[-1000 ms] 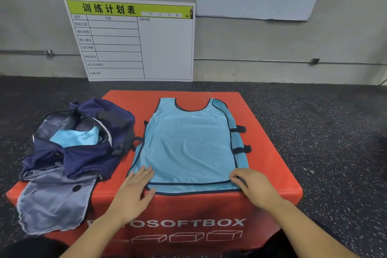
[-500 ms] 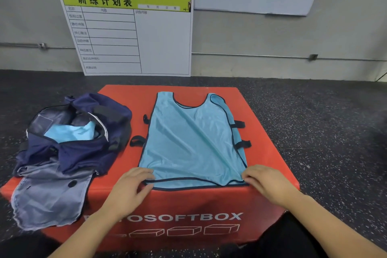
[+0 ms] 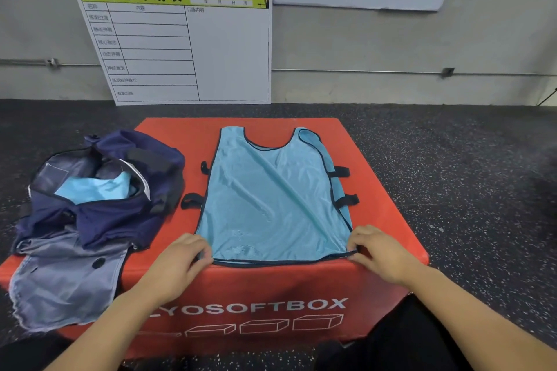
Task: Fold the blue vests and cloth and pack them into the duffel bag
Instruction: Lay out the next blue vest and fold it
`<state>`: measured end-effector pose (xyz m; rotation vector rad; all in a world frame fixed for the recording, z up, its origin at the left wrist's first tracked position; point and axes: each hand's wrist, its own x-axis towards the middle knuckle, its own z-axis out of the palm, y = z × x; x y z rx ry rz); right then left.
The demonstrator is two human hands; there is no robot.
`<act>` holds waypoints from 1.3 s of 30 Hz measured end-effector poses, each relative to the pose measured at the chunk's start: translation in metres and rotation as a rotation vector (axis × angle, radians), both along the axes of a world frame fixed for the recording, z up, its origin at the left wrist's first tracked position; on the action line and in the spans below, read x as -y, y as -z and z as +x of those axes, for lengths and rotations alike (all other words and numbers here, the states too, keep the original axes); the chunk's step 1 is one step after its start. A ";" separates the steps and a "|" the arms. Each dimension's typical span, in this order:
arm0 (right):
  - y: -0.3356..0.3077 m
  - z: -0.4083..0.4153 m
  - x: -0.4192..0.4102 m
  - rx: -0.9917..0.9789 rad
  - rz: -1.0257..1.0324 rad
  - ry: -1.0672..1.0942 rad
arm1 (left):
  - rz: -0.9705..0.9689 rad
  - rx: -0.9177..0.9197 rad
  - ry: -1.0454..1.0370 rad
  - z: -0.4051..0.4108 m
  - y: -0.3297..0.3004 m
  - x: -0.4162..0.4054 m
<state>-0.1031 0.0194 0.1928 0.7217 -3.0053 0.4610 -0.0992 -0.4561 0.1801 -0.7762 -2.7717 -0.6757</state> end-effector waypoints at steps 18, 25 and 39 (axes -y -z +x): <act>-0.010 -0.026 0.010 0.108 -0.754 0.466 | 0.427 0.266 -0.221 -0.032 -0.012 -0.003; 0.000 -0.053 0.012 0.272 -0.825 0.509 | 0.460 0.323 -0.268 -0.066 -0.022 -0.008; -0.021 -0.027 0.015 0.483 -0.551 0.261 | 0.131 0.461 -0.016 -0.050 -0.034 0.004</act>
